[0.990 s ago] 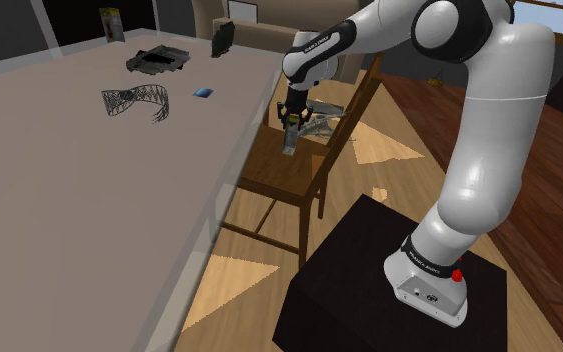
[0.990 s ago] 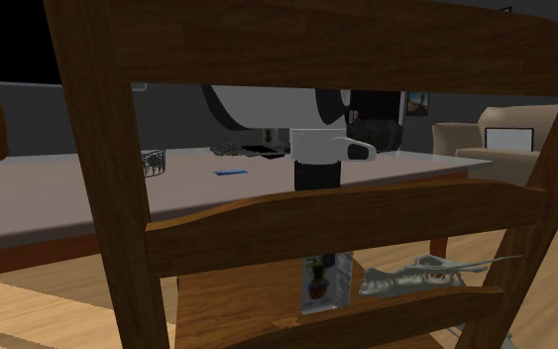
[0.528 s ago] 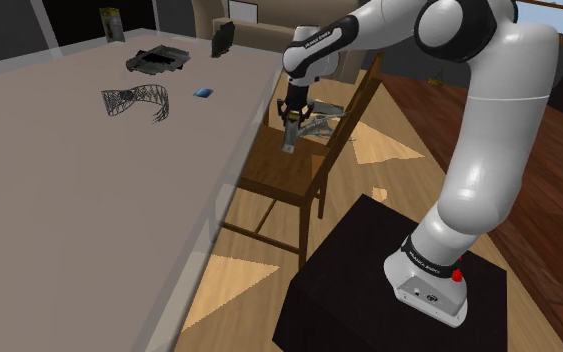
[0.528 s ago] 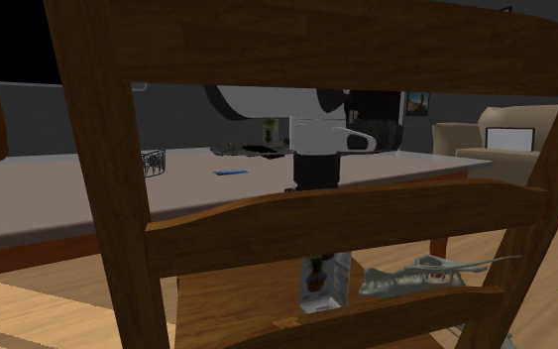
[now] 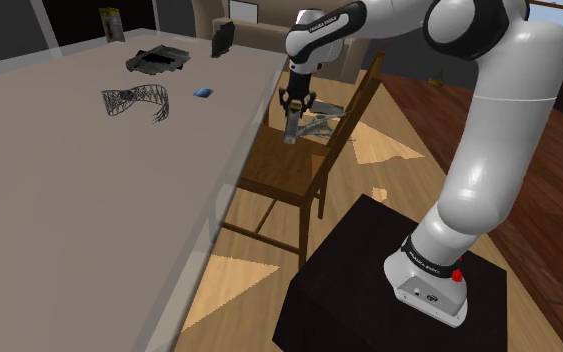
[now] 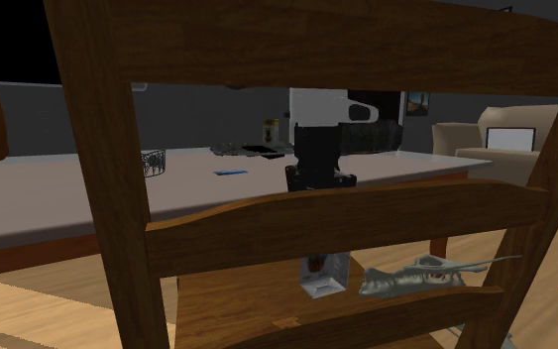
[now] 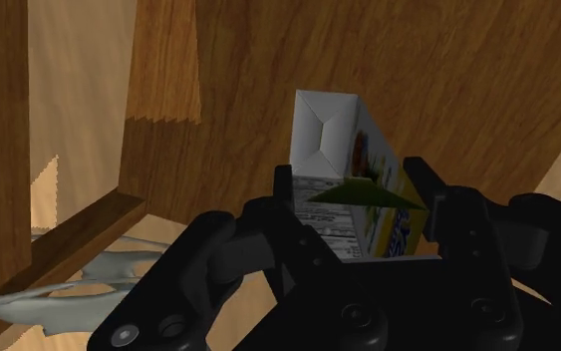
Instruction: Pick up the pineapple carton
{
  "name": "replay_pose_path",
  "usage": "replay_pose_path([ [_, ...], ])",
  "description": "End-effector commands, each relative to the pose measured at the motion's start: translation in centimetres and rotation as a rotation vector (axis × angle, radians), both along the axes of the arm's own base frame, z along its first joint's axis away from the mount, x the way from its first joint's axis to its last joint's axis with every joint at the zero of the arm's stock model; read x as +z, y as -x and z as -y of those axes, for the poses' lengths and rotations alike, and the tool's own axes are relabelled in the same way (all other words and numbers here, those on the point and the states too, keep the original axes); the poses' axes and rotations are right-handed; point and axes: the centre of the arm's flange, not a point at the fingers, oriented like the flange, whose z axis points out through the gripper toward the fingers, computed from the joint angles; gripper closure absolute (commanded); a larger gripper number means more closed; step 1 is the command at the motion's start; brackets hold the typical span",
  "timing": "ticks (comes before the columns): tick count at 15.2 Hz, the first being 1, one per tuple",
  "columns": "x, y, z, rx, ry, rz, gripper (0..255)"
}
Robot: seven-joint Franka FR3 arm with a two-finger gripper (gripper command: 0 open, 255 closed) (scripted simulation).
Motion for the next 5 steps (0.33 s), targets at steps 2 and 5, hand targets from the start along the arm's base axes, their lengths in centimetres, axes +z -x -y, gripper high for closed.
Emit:
replay_pose_path([
  [2, 1.6, 0.1, -0.1, 0.0, 0.0, 0.0, 255],
  [5, 2.2, 0.1, -0.1, 0.0, 0.0, 0.0, 255],
])
